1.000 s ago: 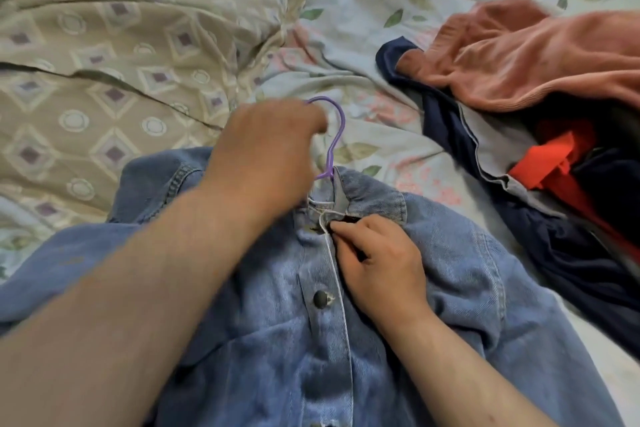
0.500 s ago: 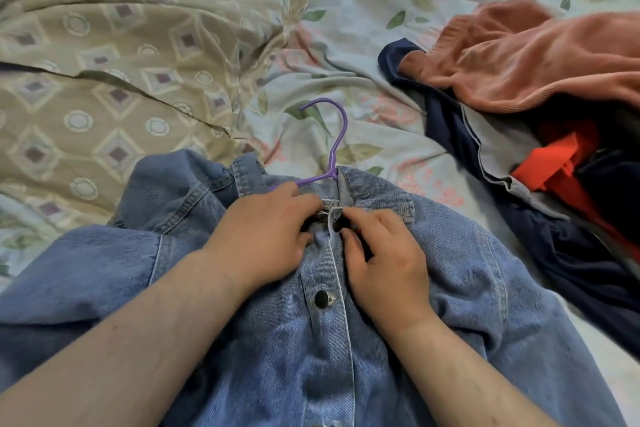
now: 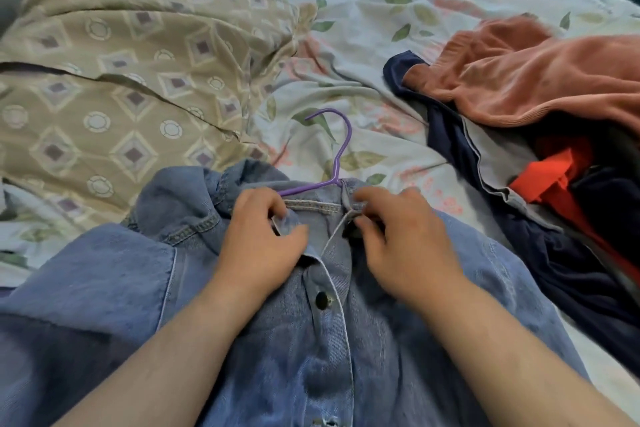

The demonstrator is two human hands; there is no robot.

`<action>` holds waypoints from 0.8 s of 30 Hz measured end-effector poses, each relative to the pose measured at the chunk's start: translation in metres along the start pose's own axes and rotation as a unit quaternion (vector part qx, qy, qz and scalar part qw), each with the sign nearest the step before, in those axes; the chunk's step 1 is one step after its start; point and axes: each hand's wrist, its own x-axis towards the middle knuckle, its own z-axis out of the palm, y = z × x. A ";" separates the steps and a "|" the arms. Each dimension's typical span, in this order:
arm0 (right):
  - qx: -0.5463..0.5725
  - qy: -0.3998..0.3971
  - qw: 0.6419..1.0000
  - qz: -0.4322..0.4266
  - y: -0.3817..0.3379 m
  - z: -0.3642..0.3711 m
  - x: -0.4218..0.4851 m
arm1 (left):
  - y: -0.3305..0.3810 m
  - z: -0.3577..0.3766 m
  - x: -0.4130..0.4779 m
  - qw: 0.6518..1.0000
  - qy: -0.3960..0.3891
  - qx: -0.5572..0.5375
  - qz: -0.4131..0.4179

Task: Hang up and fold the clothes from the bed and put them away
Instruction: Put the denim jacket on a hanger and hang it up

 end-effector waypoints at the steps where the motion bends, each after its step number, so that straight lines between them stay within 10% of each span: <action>1: -0.006 -0.019 1.000 0.000 0.000 -0.004 0.006 | 0.001 0.001 -0.005 0.999 0.030 0.034 -0.017; 7: -0.056 -0.064 0.993 -0.083 0.001 0.013 0.006 | 0.002 0.009 -0.026 0.986 0.064 0.124 -0.094; 14: -0.134 -0.093 0.982 -0.089 -0.004 0.021 0.007 | 0.018 0.014 -0.010 0.994 0.105 -0.020 -0.038; 20: -0.289 -0.105 0.934 -0.182 -0.030 0.001 0.026 | 0.016 0.029 0.017 0.998 0.007 0.057 0.003; 24: -0.165 -0.219 0.955 -0.115 -0.005 -0.003 0.043 | -0.002 0.028 0.020 0.997 -0.032 -0.065 -0.020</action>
